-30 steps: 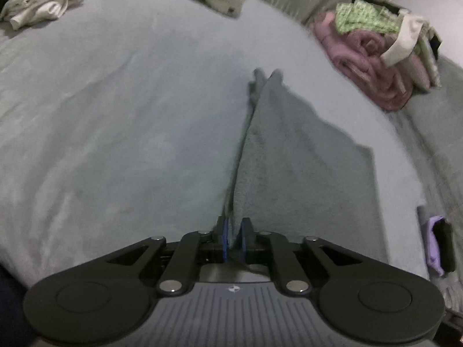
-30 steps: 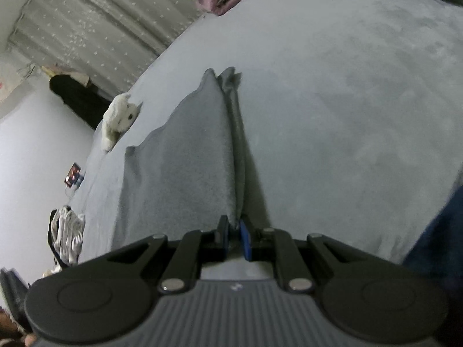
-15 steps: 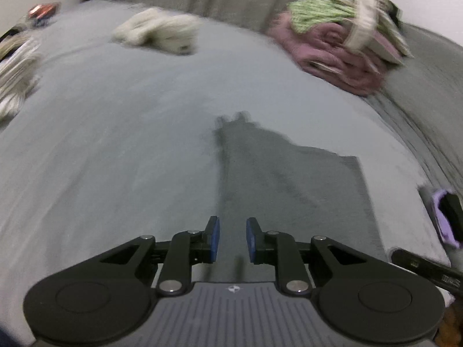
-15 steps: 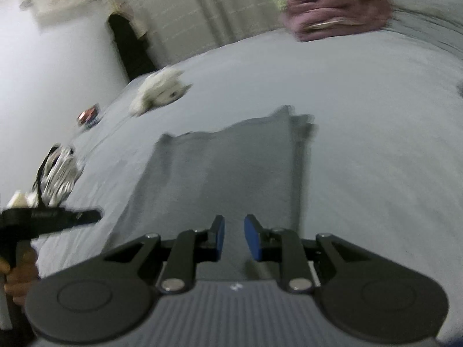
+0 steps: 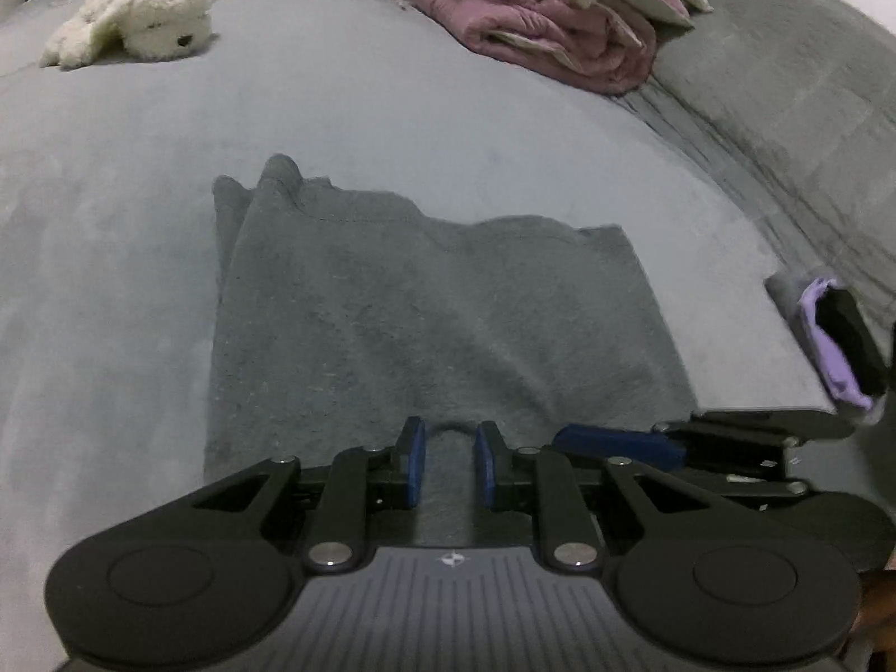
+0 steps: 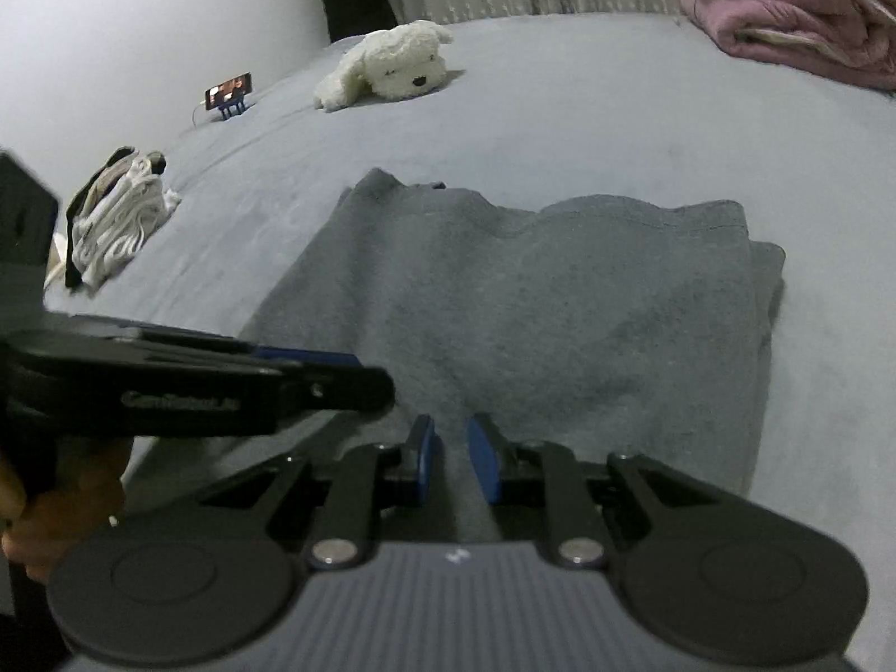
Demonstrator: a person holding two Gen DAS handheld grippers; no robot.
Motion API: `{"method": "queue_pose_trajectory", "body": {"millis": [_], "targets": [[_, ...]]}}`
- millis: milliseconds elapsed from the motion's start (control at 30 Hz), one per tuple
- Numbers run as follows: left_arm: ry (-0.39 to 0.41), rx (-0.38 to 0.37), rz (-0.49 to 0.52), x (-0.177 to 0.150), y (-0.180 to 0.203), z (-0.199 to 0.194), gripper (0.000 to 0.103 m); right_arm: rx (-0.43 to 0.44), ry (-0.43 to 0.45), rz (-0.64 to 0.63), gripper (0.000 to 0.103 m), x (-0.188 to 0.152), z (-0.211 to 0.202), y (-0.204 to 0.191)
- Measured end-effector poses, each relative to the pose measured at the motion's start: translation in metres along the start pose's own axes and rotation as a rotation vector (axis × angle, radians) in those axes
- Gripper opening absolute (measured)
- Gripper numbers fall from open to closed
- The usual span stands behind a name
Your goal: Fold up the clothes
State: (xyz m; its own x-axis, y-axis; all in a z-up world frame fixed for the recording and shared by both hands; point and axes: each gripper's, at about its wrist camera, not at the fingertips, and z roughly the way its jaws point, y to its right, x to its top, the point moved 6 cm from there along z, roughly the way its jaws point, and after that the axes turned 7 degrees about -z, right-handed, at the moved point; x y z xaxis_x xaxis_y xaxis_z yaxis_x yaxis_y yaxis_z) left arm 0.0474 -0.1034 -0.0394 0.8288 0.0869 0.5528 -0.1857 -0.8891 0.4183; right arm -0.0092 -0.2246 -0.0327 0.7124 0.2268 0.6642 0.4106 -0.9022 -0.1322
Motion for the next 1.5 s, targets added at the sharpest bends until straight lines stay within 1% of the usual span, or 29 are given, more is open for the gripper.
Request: {"method": "queue_pose_trajectory", "body": {"millis": [67, 233, 400, 533, 767, 933, 1033, 1200, 1300, 1333, 1367, 1400, 1500], "targets": [[0.000, 0.004, 0.008, 0.000, -0.001, 0.002, 0.019, -0.003, 0.000, -0.002, 0.015, 0.001, 0.000, 0.002], [-0.009, -0.012, -0.063, 0.001, -0.016, -0.001, 0.019, -0.006, 0.002, 0.052, 0.014, -0.004, -0.008, 0.018], [-0.017, -0.007, -0.112, 0.005, -0.030, -0.004, 0.011, -0.028, -0.013, 0.101, 0.010, -0.009, -0.016, 0.037], [-0.021, -0.010, -0.138, 0.005, -0.038, -0.007, 0.010, -0.039, -0.015, 0.160, 0.007, -0.013, -0.023, 0.053], [-0.013, -0.006, -0.179, 0.010, -0.053, -0.016, 0.010, -0.081, -0.022, 0.235, 0.006, -0.024, -0.033, 0.078], [-0.025, -0.011, -0.202, 0.012, -0.060, -0.015, 0.009, -0.094, -0.023, 0.253, 0.006, -0.026, -0.036, 0.082], [-0.024, 0.004, -0.195, 0.013, -0.061, -0.017, 0.009, -0.098, -0.024, 0.267, 0.006, -0.027, -0.038, 0.086], [-0.031, 0.016, -0.221, 0.015, -0.071, -0.019, 0.009, -0.107, -0.020, 0.280, 0.006, -0.029, -0.043, 0.092], [-0.030, 0.022, -0.226, 0.015, -0.073, -0.018, 0.009, -0.150, -0.029, 0.291, 0.006, -0.032, -0.046, 0.099], [-0.030, 0.025, -0.221, 0.015, -0.072, -0.018, 0.009, -0.164, -0.033, 0.294, 0.007, -0.033, -0.046, 0.101], [-0.030, 0.028, -0.214, 0.015, -0.071, -0.018, 0.009, -0.179, -0.038, 0.297, 0.021, -0.034, -0.046, 0.104], [-0.031, 0.030, -0.211, 0.015, -0.071, -0.018, 0.009, -0.208, -0.044, 0.281, 0.025, -0.035, -0.046, 0.105], [-0.033, 0.027, -0.226, 0.016, -0.073, -0.018, 0.009, -0.205, -0.042, 0.284, 0.025, -0.035, -0.046, 0.106]]}}
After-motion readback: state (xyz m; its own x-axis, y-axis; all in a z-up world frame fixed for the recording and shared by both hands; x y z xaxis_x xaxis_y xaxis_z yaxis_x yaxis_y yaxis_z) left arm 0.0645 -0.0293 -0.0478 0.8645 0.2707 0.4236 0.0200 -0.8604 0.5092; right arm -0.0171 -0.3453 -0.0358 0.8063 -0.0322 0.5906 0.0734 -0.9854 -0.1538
